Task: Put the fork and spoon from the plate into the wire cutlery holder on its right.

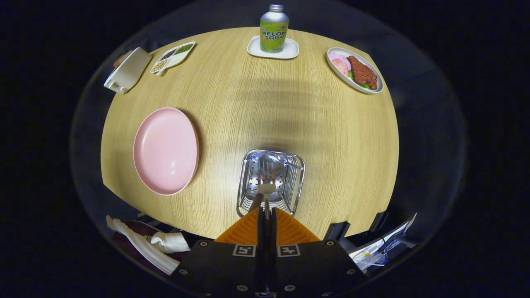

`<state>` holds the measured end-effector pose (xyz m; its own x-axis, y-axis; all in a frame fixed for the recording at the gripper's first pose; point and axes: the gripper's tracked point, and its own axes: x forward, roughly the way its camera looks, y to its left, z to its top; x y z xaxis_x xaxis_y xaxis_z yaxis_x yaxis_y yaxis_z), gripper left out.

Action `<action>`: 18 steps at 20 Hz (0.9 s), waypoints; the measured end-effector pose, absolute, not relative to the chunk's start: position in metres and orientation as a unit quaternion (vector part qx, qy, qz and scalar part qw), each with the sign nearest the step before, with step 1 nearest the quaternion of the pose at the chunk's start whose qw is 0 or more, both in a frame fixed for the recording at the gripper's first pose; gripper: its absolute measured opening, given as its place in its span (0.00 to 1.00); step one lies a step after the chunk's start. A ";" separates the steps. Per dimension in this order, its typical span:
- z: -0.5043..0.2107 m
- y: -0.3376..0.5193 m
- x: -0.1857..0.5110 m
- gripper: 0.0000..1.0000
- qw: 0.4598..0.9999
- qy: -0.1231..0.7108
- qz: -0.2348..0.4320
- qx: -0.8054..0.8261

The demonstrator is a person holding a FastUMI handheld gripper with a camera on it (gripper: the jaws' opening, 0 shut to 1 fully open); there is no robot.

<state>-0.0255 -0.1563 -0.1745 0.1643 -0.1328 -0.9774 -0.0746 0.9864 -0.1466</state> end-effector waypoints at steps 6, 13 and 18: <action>-0.184 -0.160 -0.008 0.12 0.771 0.631 -0.024 -0.085; -0.155 -0.157 0.013 0.78 0.841 0.539 -0.033 -0.037; -0.105 -0.151 0.018 1.00 0.897 0.441 -0.037 -0.008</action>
<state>0.0184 -0.1511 -0.1046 0.6077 -0.0733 -0.7908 0.0600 0.9971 -0.0463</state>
